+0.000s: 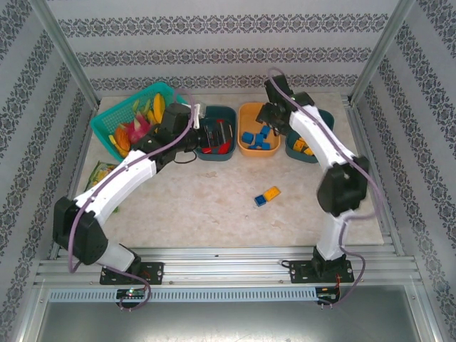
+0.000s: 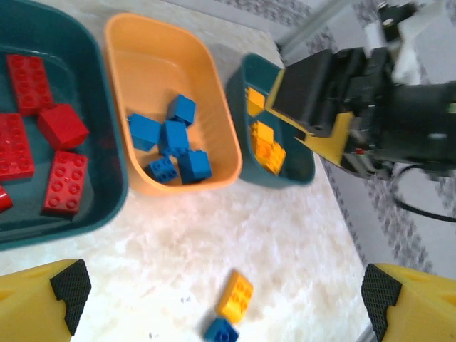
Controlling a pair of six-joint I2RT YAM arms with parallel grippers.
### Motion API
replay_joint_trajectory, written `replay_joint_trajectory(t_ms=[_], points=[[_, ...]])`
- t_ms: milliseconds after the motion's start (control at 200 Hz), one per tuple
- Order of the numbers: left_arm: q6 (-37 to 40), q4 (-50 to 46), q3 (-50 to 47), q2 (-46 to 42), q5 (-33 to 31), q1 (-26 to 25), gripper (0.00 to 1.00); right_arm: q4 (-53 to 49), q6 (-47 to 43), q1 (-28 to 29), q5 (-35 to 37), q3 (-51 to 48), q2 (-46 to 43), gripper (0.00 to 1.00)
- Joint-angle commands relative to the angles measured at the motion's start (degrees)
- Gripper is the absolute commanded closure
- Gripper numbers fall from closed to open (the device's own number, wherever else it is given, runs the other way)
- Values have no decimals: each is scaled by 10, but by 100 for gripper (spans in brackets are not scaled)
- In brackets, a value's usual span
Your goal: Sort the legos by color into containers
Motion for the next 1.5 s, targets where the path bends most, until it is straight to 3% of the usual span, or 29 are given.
replay_joint_trajectory(t_ms=[0, 170, 405, 969, 1194, 1369, 1499], points=[[96, -92, -36, -52, -2, -51, 0, 2, 146, 25, 24, -169, -103, 34], [116, -108, -131, -128, -26, -111, 0, 46, 272, 70, -5, -384, -232, 33], [77, -83, -228, -199, -47, -143, 0, 75, 299, 79, -23, -464, -223, 31], [56, -78, -234, -221, -79, -153, 0, 111, 286, 76, -54, -426, -88, 33], [53, -76, -234, -221, -83, -155, 0, 144, 285, 68, -67, -448, -68, 40], [51, -75, -230, -218, -81, -155, 0, 155, 278, 64, -76, -452, -58, 57], [50, -73, -228, -214, -80, -156, 0, 147, 278, 63, -67, -456, -68, 62]])
